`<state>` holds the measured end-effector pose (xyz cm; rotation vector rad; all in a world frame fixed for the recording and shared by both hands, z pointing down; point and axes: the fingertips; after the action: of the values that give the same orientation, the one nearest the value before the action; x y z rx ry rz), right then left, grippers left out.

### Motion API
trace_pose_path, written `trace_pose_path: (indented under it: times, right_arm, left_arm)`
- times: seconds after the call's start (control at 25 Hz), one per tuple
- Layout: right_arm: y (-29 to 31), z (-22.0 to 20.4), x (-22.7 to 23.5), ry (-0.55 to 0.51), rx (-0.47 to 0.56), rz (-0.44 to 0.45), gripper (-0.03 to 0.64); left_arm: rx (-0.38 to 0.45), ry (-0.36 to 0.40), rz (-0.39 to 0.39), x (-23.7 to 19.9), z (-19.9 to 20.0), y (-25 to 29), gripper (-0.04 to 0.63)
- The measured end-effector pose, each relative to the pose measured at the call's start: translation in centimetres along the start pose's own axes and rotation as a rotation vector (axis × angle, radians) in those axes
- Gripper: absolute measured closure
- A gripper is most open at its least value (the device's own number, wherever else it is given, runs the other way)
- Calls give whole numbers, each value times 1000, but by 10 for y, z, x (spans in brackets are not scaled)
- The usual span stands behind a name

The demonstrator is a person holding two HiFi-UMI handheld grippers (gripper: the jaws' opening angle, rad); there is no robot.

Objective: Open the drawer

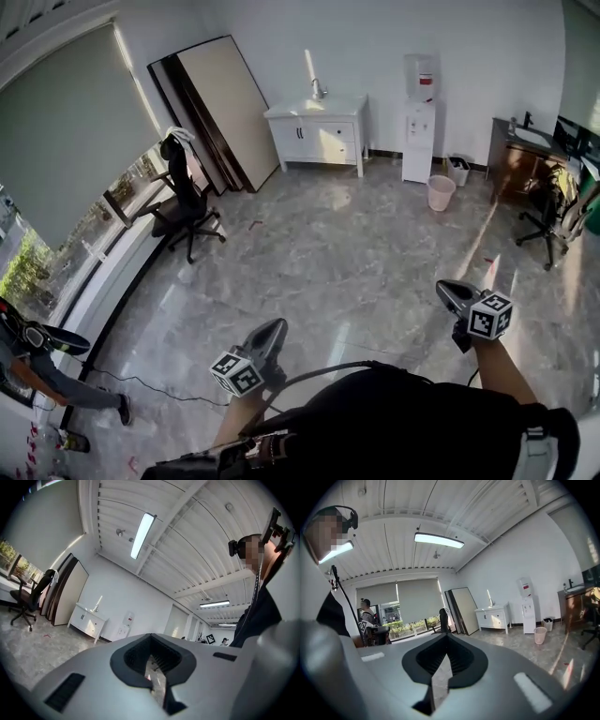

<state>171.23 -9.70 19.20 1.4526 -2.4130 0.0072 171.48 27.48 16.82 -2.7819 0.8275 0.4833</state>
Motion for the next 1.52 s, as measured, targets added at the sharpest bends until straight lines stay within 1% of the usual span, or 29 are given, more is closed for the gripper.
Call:
trace_pose_path:
  times: [0.12,0.24,0.44,0.6,0.72,0.84,0.96,1.08,1.16,1.28,1.4,1.52]
  right_arm:
    - [49,23,-5,4,24,-25,615]
    - [93,33,-18,-5,31,-25,615]
    - [154,27,-11,1,-3,-22,615]
    - [212,46,4,-5,-26,-1,615]
    - [254,57,30,-5,-31,43,615]
    - [301,72,68,-14,-30,108,615]
    - [354,83,101,-12,-48,167,615]
    - [400,107,138,-43,-58,224,615]
    - [429,128,167,-54,-50,251,615]
    - [464,147,197,-58,-48,279,615]
    - [493,155,217,-52,-56,288,615]
    - [519,150,226,-35,-76,288,615]
  left_arm:
    - [-20,27,-40,-45,28,10,595]
    - [-31,39,-55,-86,49,10,595]
    - [-12,20,-41,-146,58,18,595]
    - [1,-3,-13,-191,71,30,595]
    - [19,-14,25,-218,74,52,595]
    - [35,14,81,-238,85,88,595]
    - [75,30,142,-264,98,115,595]
    - [80,55,196,-284,108,150,595]
    - [105,57,235,-303,116,178,595]
    - [154,26,248,-327,121,212,595]
    - [134,15,253,-346,122,239,595]
    - [106,9,271,-371,126,249,595]
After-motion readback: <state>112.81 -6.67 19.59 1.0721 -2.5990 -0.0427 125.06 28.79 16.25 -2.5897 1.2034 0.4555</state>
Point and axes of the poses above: the fingertips, and each gripper's own axes: y forward along the fingers, x to its right, z out of its top, and after that the axes turned 6 degrees about -z, right-handed
